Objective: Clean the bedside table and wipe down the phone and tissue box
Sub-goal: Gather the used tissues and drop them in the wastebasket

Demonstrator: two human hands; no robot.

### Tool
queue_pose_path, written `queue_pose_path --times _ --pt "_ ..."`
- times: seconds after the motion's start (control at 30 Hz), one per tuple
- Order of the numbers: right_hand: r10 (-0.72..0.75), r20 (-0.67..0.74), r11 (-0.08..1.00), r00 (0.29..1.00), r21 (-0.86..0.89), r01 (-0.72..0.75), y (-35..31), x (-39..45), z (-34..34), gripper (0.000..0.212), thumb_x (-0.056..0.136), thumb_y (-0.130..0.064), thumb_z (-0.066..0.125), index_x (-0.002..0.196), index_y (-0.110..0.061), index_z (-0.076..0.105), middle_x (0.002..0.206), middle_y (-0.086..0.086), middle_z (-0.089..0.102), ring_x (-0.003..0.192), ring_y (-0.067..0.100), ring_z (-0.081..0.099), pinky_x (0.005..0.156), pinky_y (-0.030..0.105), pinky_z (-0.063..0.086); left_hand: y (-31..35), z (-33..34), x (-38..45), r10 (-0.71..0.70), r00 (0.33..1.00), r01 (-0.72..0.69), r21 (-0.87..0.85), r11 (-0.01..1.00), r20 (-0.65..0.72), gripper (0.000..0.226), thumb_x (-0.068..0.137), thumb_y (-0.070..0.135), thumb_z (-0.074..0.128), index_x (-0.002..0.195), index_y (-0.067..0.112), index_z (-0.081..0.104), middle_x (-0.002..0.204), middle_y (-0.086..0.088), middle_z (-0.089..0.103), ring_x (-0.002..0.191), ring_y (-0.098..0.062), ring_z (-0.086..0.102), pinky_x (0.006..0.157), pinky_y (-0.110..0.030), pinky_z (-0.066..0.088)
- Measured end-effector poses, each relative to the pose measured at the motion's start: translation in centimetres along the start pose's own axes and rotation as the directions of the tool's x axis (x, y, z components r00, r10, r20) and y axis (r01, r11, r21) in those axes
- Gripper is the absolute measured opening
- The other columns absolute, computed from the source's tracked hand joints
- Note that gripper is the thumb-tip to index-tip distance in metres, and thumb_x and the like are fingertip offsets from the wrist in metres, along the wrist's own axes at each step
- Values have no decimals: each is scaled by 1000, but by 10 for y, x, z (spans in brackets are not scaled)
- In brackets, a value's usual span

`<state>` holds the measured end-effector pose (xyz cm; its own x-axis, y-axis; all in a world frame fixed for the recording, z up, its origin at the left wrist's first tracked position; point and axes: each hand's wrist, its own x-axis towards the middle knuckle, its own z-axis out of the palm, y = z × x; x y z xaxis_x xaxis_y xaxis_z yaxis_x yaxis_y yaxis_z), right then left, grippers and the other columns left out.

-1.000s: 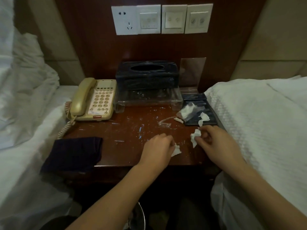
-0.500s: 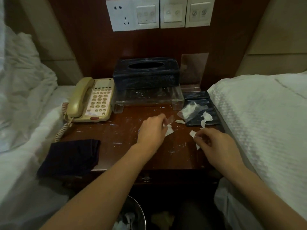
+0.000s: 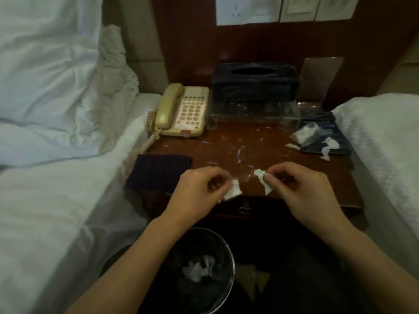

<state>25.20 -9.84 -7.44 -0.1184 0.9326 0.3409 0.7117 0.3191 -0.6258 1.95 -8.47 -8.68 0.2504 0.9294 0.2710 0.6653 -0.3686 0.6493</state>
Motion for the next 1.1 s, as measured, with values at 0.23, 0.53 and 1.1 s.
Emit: queue_pose_path --times 0.23,0.53,1.1 --pt "43 248 994 968 88 -67 -38 -55 74 9 91 -34 67 100 -34 65 88 -21 65 82 -5 60 66 9 44 -79 4 -98 -377 865 297 268 917 331 14 94 30 71 106 24 76 95 7 75 85 -5 68 81 -22 54" --pt "265 524 964 810 -125 -235 -27 -100 180 11 93 -27 68 98 -32 60 87 -16 64 82 0 61 77 18 52 -124 26 -140 -503 837 436 291 851 215 31 103 27 55 130 20 66 118 -5 73 108 -24 67 88 -33 53" --pt "183 521 983 834 -107 -148 -50 -92 137 51 95 -33 63 142 -31 46 135 -15 56 124 6 53 102 26 46 -87 -7 -134 -363 925 328 240 914 117 24 98 27 59 120 28 70 108 11 70 97 -6 65 82 -26 53"
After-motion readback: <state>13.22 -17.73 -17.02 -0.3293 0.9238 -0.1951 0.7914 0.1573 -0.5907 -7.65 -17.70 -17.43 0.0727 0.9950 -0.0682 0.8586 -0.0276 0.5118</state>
